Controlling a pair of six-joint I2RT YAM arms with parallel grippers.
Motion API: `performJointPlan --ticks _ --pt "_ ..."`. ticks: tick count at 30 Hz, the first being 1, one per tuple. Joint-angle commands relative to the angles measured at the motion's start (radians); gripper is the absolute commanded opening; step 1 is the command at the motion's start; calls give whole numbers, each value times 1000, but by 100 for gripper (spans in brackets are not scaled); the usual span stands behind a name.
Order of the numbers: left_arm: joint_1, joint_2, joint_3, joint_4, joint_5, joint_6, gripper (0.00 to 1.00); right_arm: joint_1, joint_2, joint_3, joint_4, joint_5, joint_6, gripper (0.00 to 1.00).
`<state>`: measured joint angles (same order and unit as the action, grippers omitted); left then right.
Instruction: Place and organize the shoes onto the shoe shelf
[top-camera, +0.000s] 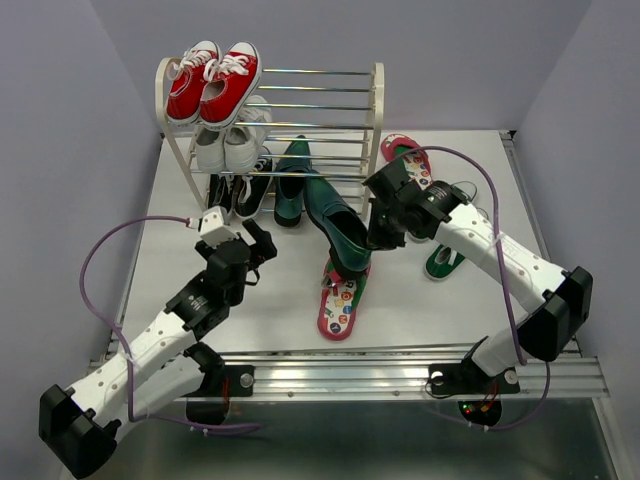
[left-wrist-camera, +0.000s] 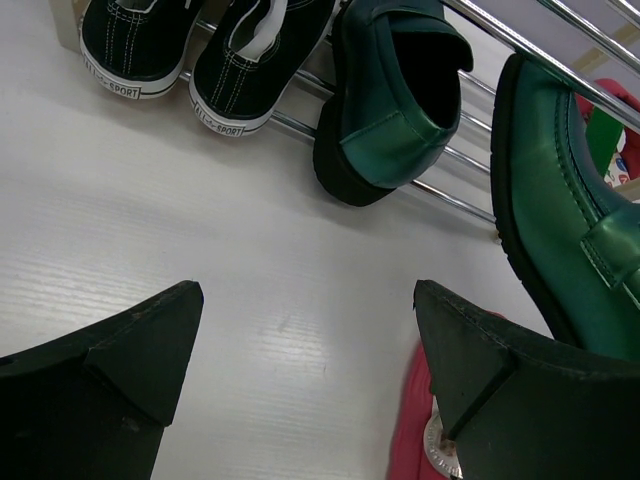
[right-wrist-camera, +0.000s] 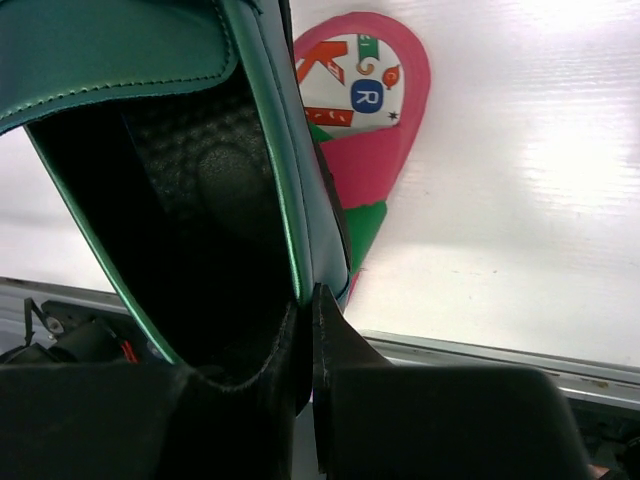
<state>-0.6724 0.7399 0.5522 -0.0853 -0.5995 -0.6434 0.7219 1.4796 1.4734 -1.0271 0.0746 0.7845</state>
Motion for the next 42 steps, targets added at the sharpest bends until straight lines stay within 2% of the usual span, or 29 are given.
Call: performJointPlan --ticks 1,9,22,32,42 --pt "0 -25 29 -4 -43 -7 99 7 33 116 102 27 22 1" --pt "0 -76 6 -5 -49 -15 99 7 123 191 101 83 27 1" --pt "0 -56 3 7 -46 -4 99 7 44 97 137 149 68 1" --pt "0 -53 11 -4 -45 -9 99 -16 111 110 208 154 51 1" --pt "0 -39 11 -1 -52 -10 99 -47 114 47 272 177 81 1"
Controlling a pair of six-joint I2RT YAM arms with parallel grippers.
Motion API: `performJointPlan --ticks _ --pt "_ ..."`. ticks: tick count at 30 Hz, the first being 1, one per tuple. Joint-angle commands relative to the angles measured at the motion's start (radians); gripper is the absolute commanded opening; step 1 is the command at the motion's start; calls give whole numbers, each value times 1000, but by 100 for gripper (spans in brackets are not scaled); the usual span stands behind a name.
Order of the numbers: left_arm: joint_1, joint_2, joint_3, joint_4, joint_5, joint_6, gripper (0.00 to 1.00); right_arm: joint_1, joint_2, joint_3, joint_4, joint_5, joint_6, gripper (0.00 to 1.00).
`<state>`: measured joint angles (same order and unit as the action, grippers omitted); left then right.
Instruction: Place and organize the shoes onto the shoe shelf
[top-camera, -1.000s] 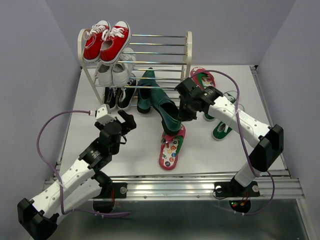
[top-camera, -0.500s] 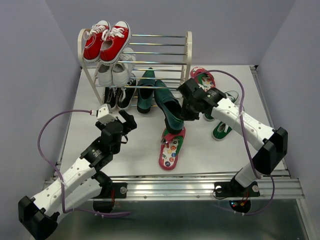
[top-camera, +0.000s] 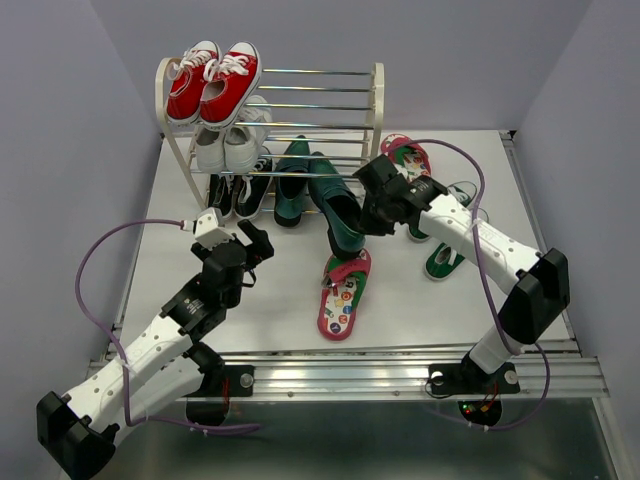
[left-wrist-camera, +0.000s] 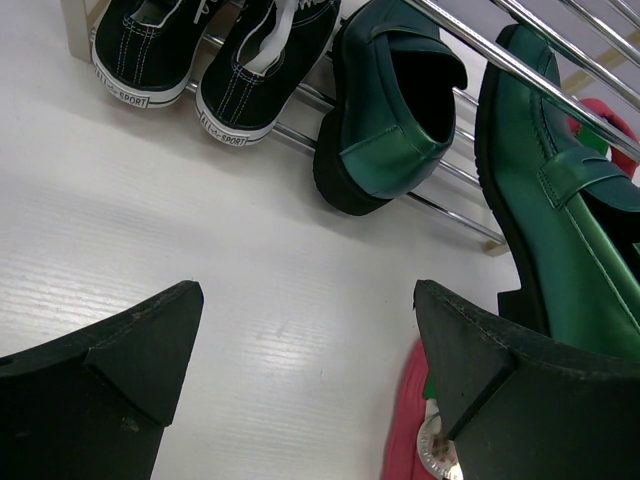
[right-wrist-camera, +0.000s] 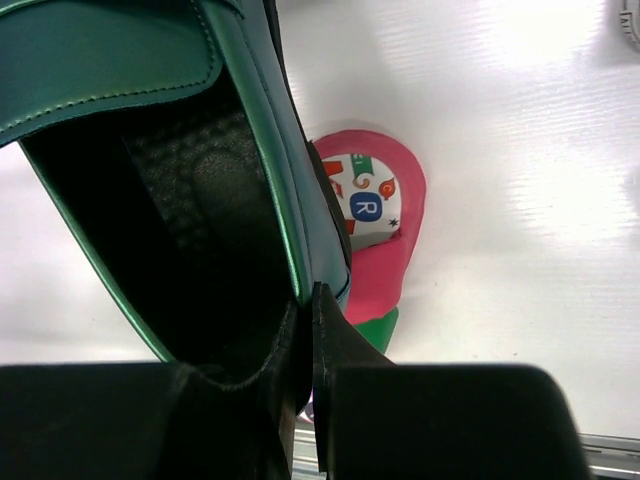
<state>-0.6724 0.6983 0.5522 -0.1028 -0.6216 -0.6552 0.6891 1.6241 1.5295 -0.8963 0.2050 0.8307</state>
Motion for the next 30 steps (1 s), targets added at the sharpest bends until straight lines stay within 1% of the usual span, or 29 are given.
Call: performJointPlan --ticks 1,6,10,11,16,20,25,30 --pt "0 3 9 17 -29 2 99 -23 -33 -18 148 48 41 1" --pt "0 1 6 25 -23 5 99 -33 -49 -58 187 65 59 1" --pt "0 3 6 28 -18 8 99 -33 -43 -94 281 51 74 1" --pt "0 1 6 26 -20 6 99 -33 -26 -88 307 50 76 1" --pt "0 -10 5 11 -39 -3 99 -42 34 -26 319 74 85 1" --pt "0 -31 0 11 -41 -6 99 -42 54 -42 381 103 131 1" --pt "0 -45 -6 11 -43 -9 99 -42 88 -23 393 135 172 1" --pt "0 -43 -9 12 -41 -9 99 -42 98 -17 430 163 180 1"
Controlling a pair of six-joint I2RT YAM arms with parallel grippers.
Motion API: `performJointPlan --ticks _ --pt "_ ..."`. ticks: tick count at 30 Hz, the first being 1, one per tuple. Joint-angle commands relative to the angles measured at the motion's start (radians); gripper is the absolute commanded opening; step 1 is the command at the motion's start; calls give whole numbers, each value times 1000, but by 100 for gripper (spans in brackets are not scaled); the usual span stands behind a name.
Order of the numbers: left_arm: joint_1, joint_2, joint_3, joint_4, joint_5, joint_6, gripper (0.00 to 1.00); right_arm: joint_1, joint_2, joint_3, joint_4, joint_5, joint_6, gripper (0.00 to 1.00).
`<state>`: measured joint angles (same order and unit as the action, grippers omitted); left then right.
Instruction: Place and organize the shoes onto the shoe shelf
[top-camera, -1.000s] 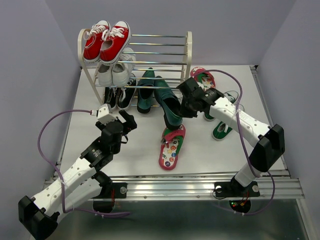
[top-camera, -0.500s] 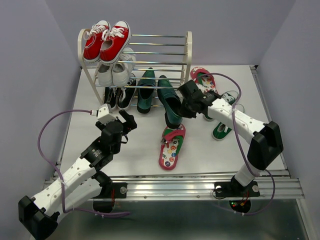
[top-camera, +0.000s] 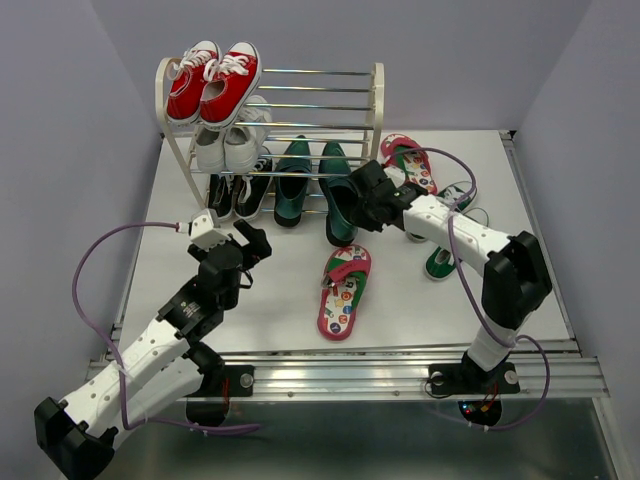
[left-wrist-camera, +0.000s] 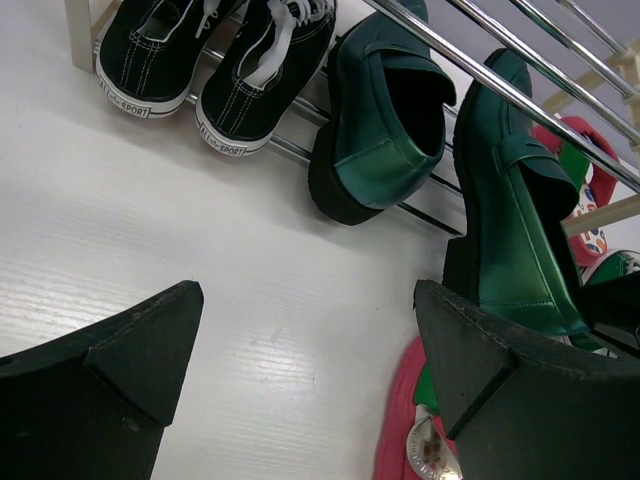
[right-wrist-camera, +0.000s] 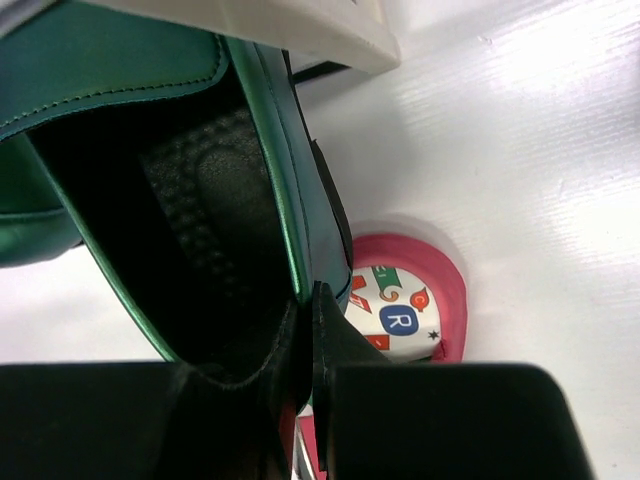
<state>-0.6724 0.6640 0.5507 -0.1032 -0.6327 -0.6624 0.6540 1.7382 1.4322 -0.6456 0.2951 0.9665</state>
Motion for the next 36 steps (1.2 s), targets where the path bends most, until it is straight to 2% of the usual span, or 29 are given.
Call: performJointPlan --ticks 1,12,24,32,34,36 --pt "0 -9 -8 11 -28 -3 99 -7 -9 80 181 73 44 1" --pt "0 -23 -18 8 -32 -8 99 -7 79 161 198 107 51 1" --pt "0 -24 -25 11 -41 -6 99 -7 147 221 228 159 43 6" --pt "0 -14 -28 16 -36 -3 99 -7 149 179 296 170 55 13" --pt "0 -9 -28 17 -38 -2 99 5 127 120 407 188 48 13" --pt "0 -6 -28 16 -36 -2 99 16 113 83 446 216 51 14"
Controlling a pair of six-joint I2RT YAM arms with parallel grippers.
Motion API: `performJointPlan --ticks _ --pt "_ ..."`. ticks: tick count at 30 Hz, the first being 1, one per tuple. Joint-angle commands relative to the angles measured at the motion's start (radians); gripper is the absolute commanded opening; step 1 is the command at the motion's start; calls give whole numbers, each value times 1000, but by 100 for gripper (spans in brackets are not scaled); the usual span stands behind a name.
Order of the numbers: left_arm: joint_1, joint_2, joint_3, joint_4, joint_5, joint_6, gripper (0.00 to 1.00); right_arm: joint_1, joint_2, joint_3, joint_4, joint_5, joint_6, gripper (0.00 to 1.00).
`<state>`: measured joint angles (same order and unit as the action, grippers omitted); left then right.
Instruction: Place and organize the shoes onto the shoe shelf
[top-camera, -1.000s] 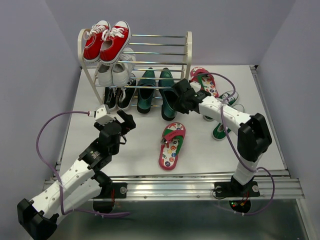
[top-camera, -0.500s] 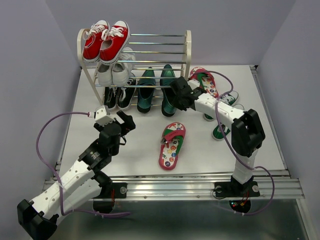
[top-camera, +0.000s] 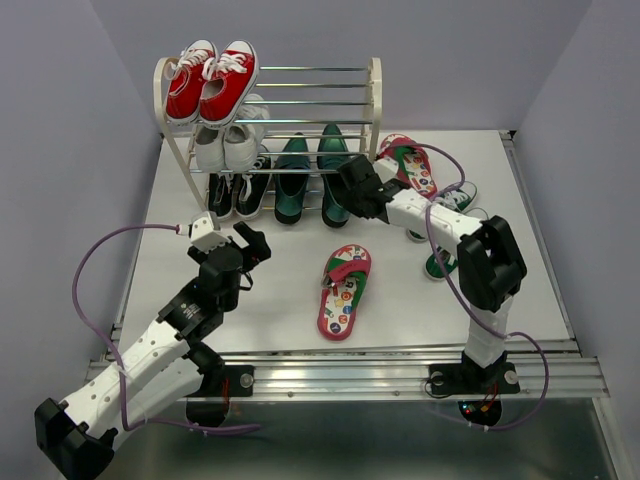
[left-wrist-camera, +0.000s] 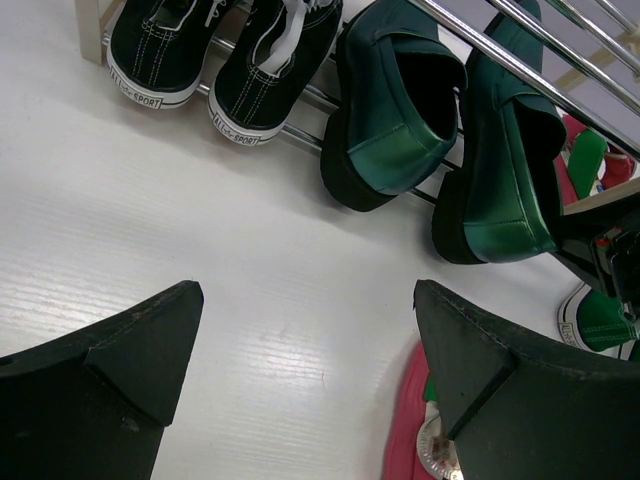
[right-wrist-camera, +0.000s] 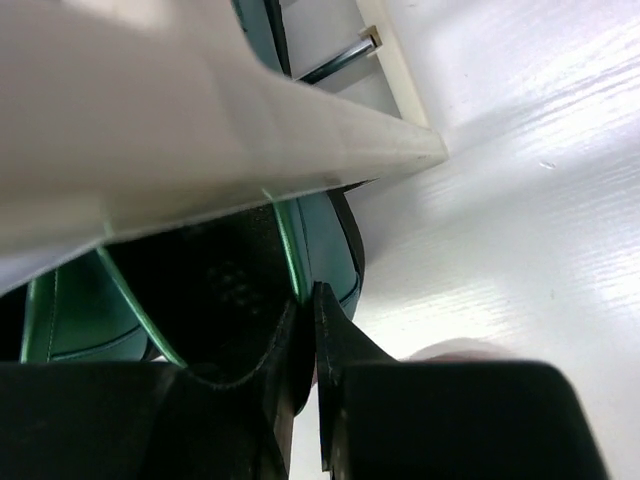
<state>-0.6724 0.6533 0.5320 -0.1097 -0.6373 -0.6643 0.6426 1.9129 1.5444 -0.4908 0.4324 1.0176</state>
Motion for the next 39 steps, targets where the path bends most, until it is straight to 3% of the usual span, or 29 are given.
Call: performJointPlan --ticks 1,7,16,23,34,39 --pt "0 6 -9 22 -32 0 99 37 -64 -42 310 98 -16 15" --pt "0 6 -9 25 -22 2 99 55 -35 -7 324 144 -40 17" --pt "0 6 -12 36 -4 8 99 87 -20 -7 328 265 52 16" --pt "0 8 -15 36 -4 8 99 97 -15 -33 371 339 124 10" --pt "0 9 -17 35 -7 6 99 106 -51 -106 449 419 188 9" --pt "0 5 -17 33 -10 5 99 106 -54 -121 469 489 223 3"
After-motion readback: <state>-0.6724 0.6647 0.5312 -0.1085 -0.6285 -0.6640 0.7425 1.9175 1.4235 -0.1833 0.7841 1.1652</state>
